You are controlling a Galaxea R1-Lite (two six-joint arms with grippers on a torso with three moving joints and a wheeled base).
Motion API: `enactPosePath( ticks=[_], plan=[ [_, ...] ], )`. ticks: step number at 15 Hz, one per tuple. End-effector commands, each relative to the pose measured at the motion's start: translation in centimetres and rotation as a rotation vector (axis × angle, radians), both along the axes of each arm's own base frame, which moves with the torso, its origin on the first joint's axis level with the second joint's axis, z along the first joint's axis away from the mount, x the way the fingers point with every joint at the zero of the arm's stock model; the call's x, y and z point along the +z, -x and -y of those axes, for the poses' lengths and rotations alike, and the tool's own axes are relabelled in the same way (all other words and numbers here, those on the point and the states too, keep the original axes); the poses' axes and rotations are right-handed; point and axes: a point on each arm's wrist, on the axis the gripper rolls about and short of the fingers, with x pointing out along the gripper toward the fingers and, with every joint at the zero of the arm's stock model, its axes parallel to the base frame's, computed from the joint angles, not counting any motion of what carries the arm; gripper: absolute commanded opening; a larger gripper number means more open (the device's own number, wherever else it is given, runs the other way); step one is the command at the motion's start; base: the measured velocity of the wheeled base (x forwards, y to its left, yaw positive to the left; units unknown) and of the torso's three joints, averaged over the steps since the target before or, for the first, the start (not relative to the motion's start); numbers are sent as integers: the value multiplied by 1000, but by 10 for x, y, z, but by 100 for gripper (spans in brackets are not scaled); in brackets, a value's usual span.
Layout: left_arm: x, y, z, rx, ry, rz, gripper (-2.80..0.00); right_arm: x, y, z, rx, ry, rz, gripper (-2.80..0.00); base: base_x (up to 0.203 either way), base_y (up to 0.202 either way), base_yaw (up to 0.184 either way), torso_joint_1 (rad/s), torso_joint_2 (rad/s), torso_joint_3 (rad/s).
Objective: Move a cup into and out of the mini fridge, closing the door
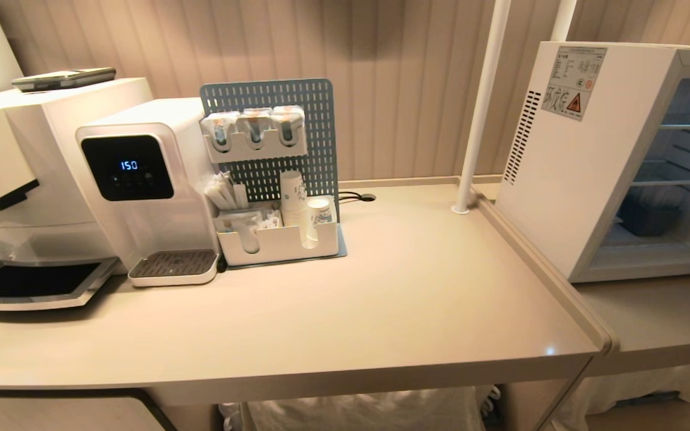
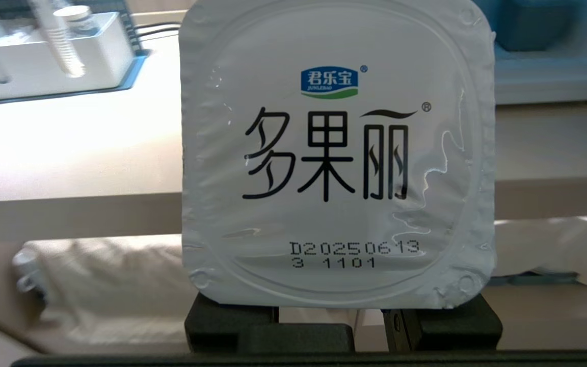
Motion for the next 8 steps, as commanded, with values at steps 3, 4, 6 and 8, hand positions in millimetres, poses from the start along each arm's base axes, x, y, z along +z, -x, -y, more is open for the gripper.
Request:
enactPosePath(
  ticks=[3, 4, 6, 8],
  plan=[
    [-1, 0, 0, 1, 1, -5, -280, 37, -82, -3, 133, -9, -356, -280, 0, 0, 0, 0, 0, 0],
    [-1, 0, 0, 1, 1, -6, -280, 35, -104, -5, 194, -18, -410, -280, 0, 0, 0, 0, 0, 0],
    [-1, 0, 0, 1, 1, -4, -280, 22, -146, -7, 291, -35, -443, -280, 0, 0, 0, 0, 0, 0],
    [-1, 0, 0, 1, 1, -5, -280, -7, -190, -9, 336, -49, -493, -280, 0, 0, 0, 0, 0, 0]
  ],
)
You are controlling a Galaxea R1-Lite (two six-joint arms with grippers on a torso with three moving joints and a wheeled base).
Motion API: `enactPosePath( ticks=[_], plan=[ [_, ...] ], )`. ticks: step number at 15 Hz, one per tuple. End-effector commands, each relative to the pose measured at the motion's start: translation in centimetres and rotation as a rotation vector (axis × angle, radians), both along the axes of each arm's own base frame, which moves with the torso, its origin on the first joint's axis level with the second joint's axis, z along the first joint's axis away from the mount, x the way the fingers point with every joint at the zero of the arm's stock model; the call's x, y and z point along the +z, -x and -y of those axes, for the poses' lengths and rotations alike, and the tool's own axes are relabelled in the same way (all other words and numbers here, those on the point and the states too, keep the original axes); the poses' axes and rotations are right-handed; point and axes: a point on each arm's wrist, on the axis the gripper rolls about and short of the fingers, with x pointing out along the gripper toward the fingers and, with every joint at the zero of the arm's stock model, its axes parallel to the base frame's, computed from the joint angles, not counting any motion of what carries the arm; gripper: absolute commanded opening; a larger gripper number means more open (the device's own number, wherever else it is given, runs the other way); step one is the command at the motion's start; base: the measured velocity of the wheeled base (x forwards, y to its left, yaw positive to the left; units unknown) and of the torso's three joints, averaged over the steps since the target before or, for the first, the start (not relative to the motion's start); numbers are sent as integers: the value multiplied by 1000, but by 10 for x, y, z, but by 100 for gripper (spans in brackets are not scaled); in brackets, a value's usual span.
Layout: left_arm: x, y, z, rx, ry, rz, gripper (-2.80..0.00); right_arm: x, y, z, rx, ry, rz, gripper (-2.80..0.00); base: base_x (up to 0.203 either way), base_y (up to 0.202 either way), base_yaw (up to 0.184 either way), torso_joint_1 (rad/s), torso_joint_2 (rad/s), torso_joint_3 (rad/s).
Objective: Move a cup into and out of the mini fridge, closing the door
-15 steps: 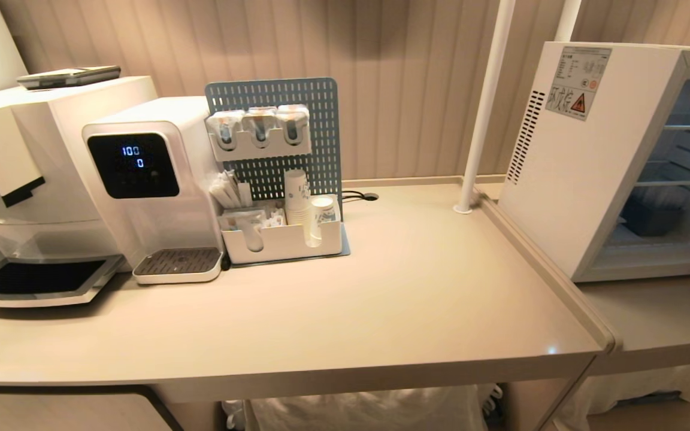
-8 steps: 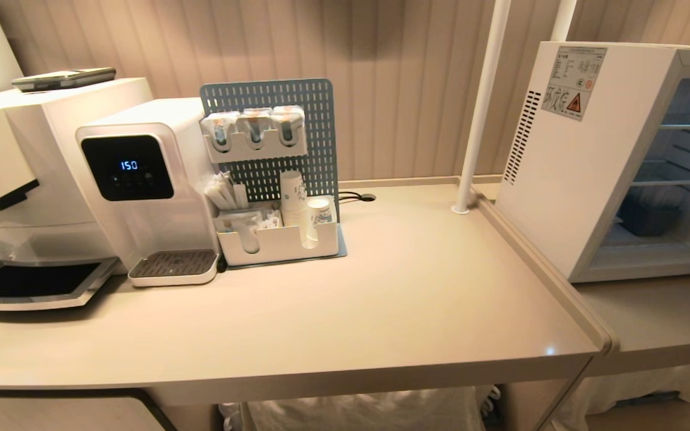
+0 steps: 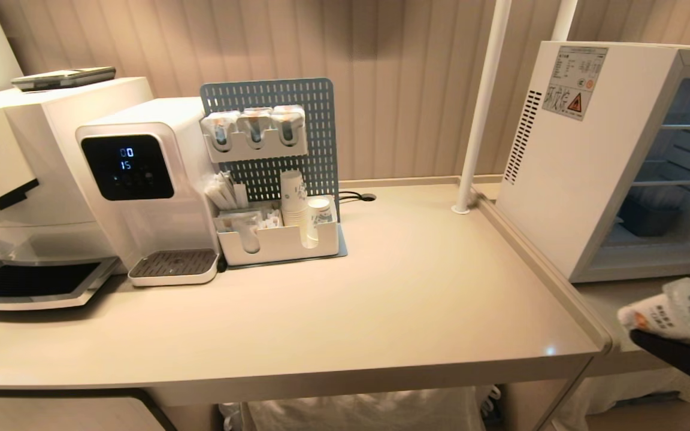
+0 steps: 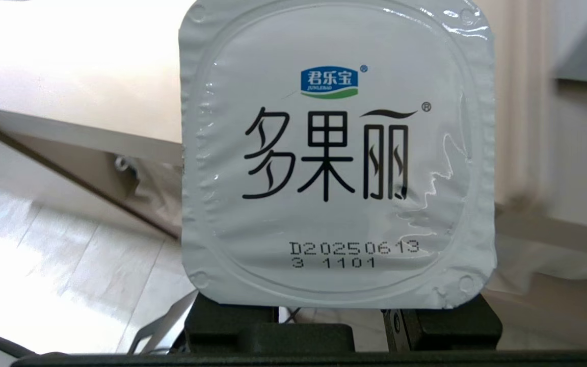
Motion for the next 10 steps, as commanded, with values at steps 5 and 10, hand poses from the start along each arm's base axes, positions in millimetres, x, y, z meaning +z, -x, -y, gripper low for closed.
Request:
enactPosePath(
  ticks=[5, 10],
  plan=[
    [-1, 0, 0, 0, 3, -5, -280, -151, -137, 4, -61, 36, -225, -280, 0, 0, 0, 0, 0, 0],
    [-1, 0, 0, 0, 6, -5, -280, -179, -225, 10, -303, 128, 118, -280, 0, 0, 0, 0, 0, 0]
  ],
)
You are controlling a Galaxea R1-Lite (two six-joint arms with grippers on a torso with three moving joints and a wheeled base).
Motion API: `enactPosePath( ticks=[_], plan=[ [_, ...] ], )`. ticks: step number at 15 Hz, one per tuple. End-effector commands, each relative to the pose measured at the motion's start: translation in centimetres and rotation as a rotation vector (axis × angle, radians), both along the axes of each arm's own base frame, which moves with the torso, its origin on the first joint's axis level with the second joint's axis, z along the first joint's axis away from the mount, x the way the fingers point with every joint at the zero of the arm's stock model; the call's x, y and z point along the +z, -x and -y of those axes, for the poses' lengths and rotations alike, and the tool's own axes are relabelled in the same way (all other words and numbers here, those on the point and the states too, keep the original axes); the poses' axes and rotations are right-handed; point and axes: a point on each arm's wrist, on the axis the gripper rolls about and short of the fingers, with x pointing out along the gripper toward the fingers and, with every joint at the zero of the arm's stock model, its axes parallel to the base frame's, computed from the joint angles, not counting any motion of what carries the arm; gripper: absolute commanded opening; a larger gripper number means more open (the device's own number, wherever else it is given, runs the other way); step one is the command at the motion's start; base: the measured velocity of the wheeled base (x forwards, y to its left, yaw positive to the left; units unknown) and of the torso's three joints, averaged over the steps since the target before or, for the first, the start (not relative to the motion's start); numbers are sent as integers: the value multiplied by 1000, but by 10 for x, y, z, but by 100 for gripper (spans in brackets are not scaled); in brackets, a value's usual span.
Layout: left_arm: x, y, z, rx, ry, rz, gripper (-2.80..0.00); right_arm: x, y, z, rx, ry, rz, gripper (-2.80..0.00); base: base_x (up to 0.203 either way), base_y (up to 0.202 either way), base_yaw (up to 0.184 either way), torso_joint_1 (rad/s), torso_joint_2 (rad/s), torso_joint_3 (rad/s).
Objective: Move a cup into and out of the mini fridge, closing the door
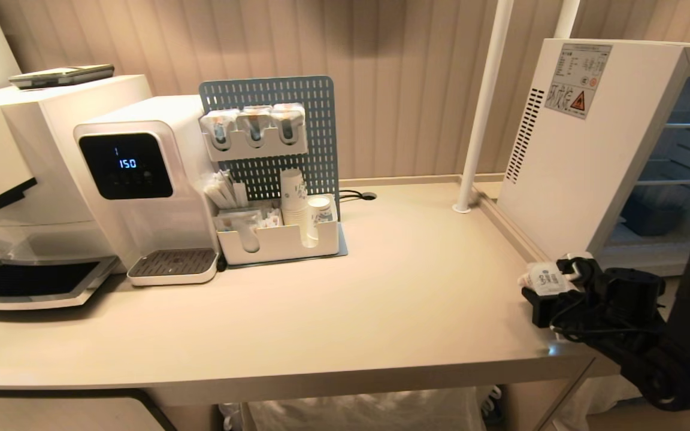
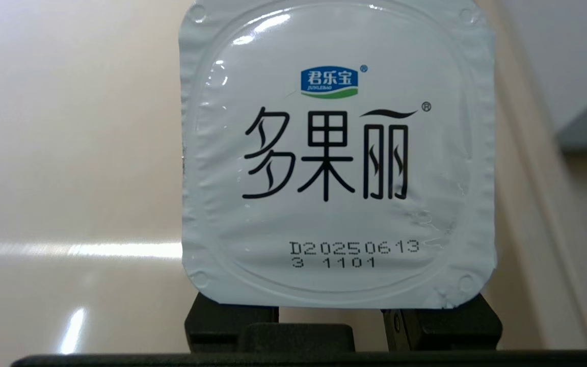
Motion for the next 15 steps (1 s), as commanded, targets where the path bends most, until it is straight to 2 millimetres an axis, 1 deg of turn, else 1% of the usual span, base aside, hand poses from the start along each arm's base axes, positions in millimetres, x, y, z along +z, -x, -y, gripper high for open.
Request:
enactPosePath(
  ticks=[1, 3, 6, 12, 13, 15],
  plan=[
    [-1, 0, 0, 1, 1, -4, -280, -26, -35, 1, -37, 39, 68, -280, 0, 0, 0, 0, 0, 0],
    [-1, 0, 0, 1, 1, -4, -280, -26, -61, 3, -48, 71, 97, -280, 0, 0, 0, 0, 0, 0],
    [-1, 0, 0, 1, 2, -4, -280, -23, -95, 7, -50, 81, 16, -280, 0, 0, 0, 0, 0, 0],
    [-1, 0, 0, 1, 2, -4, -280, 2, -152, 22, -50, 78, -54, -280, 0, 0, 0, 0, 0, 0],
    [-1, 0, 0, 1, 2, -4, -280, 3, -162, 23, -46, 77, -62, -280, 0, 0, 0, 0, 0, 0],
    [-1, 0, 0, 1, 2, -4, -280, -4, -179, 25, -40, 83, -87, -280, 0, 0, 0, 0, 0, 0]
  ],
)
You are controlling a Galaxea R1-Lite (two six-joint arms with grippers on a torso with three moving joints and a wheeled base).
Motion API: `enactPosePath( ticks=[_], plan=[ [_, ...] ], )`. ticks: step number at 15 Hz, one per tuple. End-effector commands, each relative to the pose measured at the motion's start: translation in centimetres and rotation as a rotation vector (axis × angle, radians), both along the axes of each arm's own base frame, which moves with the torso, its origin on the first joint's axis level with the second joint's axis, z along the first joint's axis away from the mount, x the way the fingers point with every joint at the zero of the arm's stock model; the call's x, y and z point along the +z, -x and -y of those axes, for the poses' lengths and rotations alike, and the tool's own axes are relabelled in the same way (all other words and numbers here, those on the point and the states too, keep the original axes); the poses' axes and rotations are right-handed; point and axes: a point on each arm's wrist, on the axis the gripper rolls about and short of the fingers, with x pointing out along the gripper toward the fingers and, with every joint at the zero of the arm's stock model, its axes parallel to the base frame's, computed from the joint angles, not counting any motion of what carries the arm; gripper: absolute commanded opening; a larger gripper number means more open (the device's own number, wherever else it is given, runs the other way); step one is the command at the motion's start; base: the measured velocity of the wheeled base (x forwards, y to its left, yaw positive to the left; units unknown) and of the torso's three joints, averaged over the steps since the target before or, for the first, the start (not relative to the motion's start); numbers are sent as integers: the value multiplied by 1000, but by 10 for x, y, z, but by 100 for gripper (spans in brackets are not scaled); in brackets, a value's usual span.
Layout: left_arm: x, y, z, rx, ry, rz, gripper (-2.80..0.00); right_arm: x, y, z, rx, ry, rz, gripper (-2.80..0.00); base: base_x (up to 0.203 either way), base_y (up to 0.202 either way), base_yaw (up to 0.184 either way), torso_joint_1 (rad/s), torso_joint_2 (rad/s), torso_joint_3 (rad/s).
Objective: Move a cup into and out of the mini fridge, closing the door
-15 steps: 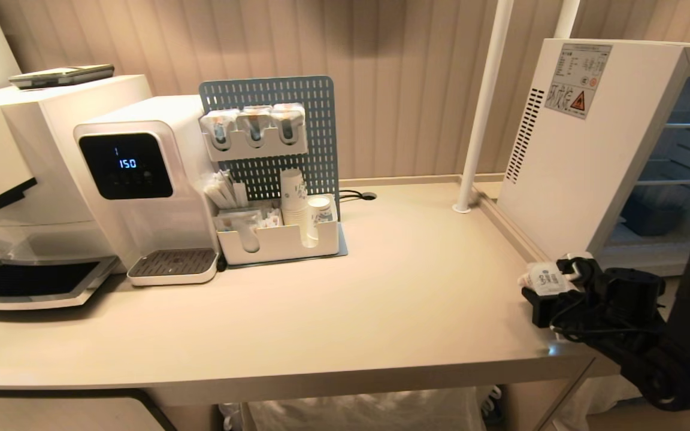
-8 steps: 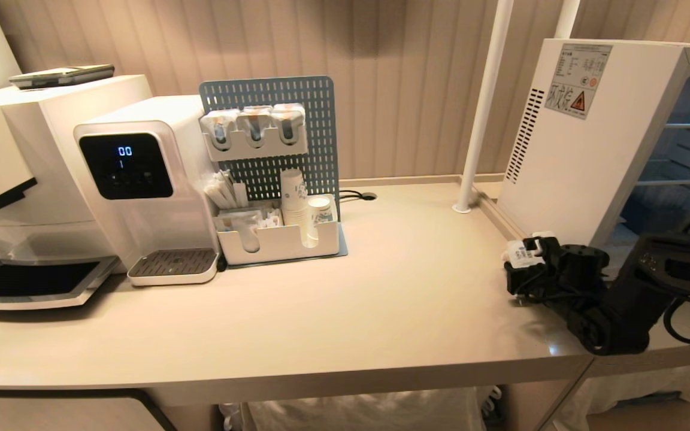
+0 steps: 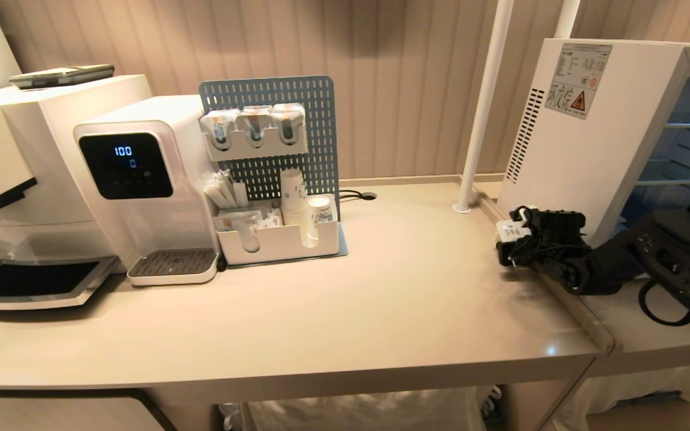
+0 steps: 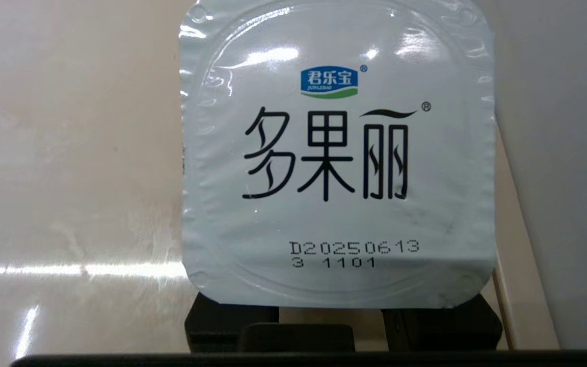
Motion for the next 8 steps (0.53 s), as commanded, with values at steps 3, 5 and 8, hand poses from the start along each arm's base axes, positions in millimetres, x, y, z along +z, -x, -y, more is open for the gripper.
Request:
enactPosePath(
  ticks=[3, 5, 8],
  plan=[
    [-1, 0, 0, 0, 0, -4, -280, -16, -32, 4, -1, 10, -49, -280, 0, 0, 0, 0, 0, 0],
    [-1, 0, 0, 0, 1, -4, -280, -22, -41, 4, -2, 13, -78, -280, 0, 0, 0, 0, 0, 0],
    [-1, 0, 0, 0, 2, -4, -280, -36, -48, 3, 5, 12, -136, -280, 0, 0, 0, 0, 0, 0]
  ],
)
